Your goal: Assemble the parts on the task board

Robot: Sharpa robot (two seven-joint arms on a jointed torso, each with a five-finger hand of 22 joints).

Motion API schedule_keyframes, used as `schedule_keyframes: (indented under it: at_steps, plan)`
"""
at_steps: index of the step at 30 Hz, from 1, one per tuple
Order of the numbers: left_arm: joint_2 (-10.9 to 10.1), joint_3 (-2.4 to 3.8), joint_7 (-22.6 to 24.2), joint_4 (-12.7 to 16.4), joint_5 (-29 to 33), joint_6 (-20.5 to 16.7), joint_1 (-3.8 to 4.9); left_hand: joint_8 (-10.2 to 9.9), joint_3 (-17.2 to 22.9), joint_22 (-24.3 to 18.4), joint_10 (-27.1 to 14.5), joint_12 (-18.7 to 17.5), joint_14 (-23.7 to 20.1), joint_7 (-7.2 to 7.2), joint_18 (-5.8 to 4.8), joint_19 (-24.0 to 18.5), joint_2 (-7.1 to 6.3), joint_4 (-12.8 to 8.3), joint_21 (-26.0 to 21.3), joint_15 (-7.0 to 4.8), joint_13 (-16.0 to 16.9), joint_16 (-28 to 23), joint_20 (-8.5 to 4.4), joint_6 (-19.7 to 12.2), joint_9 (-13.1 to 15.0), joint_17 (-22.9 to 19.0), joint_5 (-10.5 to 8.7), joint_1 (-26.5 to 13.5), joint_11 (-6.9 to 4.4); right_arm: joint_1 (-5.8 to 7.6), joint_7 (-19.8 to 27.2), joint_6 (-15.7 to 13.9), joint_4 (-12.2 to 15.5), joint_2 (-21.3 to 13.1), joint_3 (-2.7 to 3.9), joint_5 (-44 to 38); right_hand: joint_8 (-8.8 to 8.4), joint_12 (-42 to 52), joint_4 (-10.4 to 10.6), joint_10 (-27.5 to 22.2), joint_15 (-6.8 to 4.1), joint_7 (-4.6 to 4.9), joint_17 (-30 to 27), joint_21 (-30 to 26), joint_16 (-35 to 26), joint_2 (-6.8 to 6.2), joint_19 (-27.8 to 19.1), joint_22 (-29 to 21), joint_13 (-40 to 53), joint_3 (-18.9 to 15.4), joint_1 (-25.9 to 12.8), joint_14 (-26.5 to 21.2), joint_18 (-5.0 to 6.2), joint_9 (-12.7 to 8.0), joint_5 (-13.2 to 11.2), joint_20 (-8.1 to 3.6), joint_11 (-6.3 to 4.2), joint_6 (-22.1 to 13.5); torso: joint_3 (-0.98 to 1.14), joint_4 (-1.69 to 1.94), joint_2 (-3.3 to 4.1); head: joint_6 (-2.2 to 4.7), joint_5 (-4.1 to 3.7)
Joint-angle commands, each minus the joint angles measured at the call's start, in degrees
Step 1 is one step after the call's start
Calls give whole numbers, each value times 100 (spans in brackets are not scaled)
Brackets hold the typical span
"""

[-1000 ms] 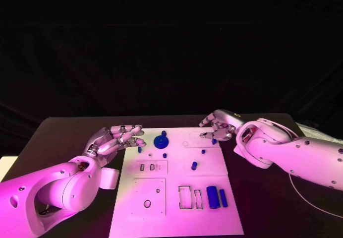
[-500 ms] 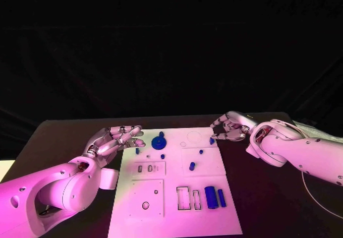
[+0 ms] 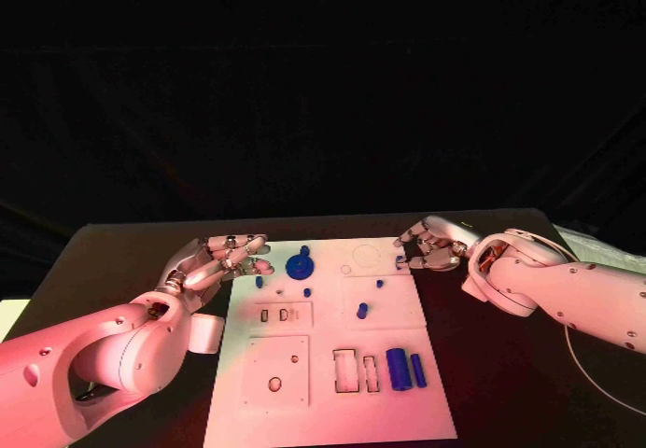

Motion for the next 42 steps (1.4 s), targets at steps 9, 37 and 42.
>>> schedule_keyframes:
  at_steps: [9,37,42]
  plan:
    - [-2,3,23,-1,-27,113,1,-27,-4,6,0,-21,-38,38,46,-50,48,-32,13,-2,5,-33,-2,8,-4,7,-6,30,29,-76,51,240,-77,73,-1,-105,20,1,-35,7,38,9,888,-7,12,-13,181,976,156,-16,53,457,-39,5,28,43,18,51,1,1,0,-43,6]
    - [-14,2,8,-5,-27,111,1,-33,-2,9,-1,-22,-40,37,46,-59,51,-41,15,-1,4,-44,0,10,-3,17,-7,33,29,-117,14,302,-211,136,-1,-144,126,102,-170,77,-39,-97,922,2,25,365,201,1006,255,232,264,463,-45,74,-98,-18,-77,495,1,8,-3,-94,-27]
    - [-15,2,5,-6,-27,111,1,-33,-2,9,-1,-22,-40,37,46,-59,51,-41,15,-1,4,-44,0,10,-3,17,-7,33,29,-117,-1,266,-232,144,-1,-162,162,119,-235,93,-68,-138,940,11,33,469,217,1028,275,355,331,468,-50,95,-207,-43,-113,619,2,4,-2,-98,-26]
